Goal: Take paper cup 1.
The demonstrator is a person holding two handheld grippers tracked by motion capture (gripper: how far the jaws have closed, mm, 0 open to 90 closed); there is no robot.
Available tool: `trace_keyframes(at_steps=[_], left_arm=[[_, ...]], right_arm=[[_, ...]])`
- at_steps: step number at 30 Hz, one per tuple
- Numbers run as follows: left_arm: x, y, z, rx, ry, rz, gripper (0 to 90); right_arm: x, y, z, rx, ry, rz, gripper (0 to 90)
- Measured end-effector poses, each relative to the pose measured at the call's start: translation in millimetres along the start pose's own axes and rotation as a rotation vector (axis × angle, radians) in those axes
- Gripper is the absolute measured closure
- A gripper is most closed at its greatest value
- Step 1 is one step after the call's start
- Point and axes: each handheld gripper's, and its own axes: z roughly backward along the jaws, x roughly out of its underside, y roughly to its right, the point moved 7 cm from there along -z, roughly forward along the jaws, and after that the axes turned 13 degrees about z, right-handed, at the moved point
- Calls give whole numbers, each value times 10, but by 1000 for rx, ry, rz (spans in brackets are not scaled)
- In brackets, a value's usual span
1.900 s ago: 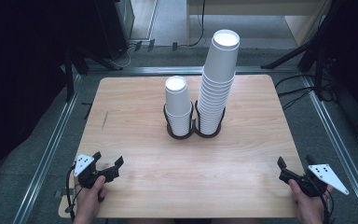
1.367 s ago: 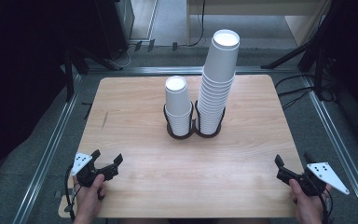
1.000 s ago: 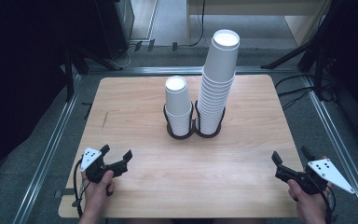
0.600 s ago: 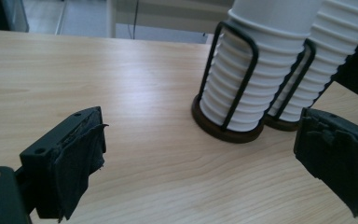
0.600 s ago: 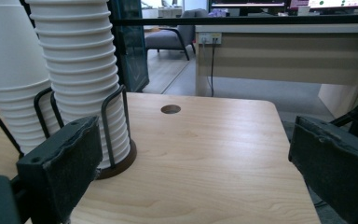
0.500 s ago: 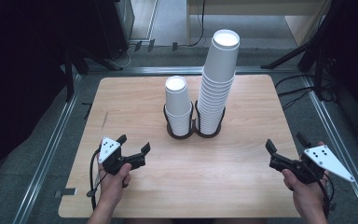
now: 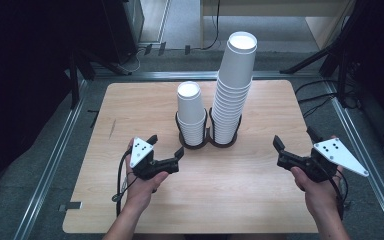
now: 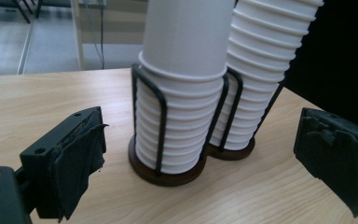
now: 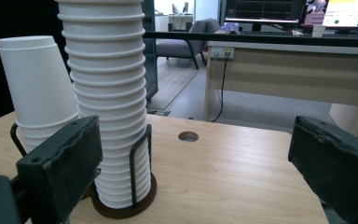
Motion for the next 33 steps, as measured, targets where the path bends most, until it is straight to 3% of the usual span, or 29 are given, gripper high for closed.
trace_keyframes(at_steps=[6,10,16,33], left_arm=[[-32,195,-128,26,-4,-18,22],[-33,261,-176,40,-5,-6,22],[-28,439,-286,59,-13,-47,21],[-187,858,-591,107,5,-80,5]], right_arm=[[-138,-109,-101,-35,11,0,32],[-206,-150,-163,-52,11,4,33],[-361,-175,-255,-71,24,-2,32],[-739,-360,-550,-126,53,-4,32]])
